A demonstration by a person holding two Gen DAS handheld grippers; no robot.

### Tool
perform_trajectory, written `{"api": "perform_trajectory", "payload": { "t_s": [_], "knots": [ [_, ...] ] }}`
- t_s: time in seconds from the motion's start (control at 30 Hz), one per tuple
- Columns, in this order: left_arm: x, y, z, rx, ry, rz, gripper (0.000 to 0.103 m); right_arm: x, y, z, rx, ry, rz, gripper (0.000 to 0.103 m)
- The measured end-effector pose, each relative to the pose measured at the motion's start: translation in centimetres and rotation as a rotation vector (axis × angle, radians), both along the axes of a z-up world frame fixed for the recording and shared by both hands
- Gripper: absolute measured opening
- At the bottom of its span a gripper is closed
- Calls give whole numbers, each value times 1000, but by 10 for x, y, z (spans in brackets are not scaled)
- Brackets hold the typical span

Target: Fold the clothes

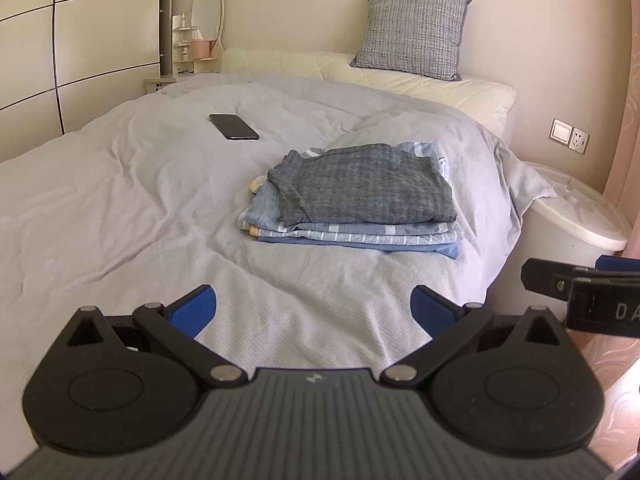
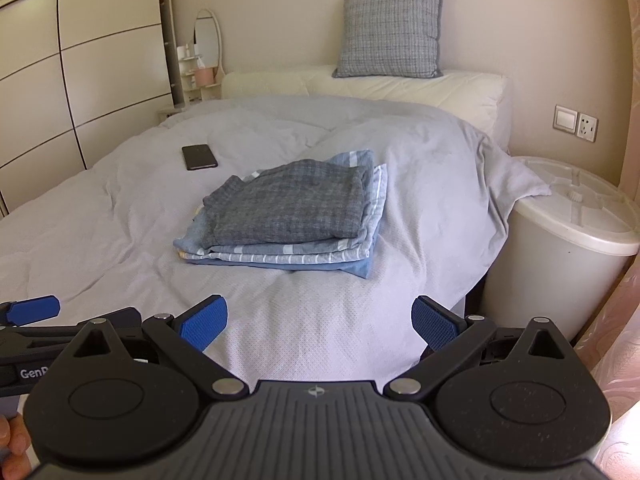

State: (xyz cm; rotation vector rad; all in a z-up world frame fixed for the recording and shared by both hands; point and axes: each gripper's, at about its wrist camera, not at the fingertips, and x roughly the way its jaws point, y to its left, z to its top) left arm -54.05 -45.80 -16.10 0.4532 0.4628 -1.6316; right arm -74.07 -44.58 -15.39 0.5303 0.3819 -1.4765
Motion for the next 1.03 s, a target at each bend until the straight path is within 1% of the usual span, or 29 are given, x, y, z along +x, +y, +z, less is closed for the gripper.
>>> {"api": "perform_trajectory", "payload": {
  "t_s": [0.2,0.5,1.03],
  "knots": [
    [-2,5,5,-11,-8,-2,102,-1,9,6,-12,2,-3,101],
    [-2,9,4,-11,-7,3,102,-1,15,9,-18,2,-1,101],
    [-3,9,-4,-13,2,7,102,-2,13,5,-8,1,1,101]
  ]
}}
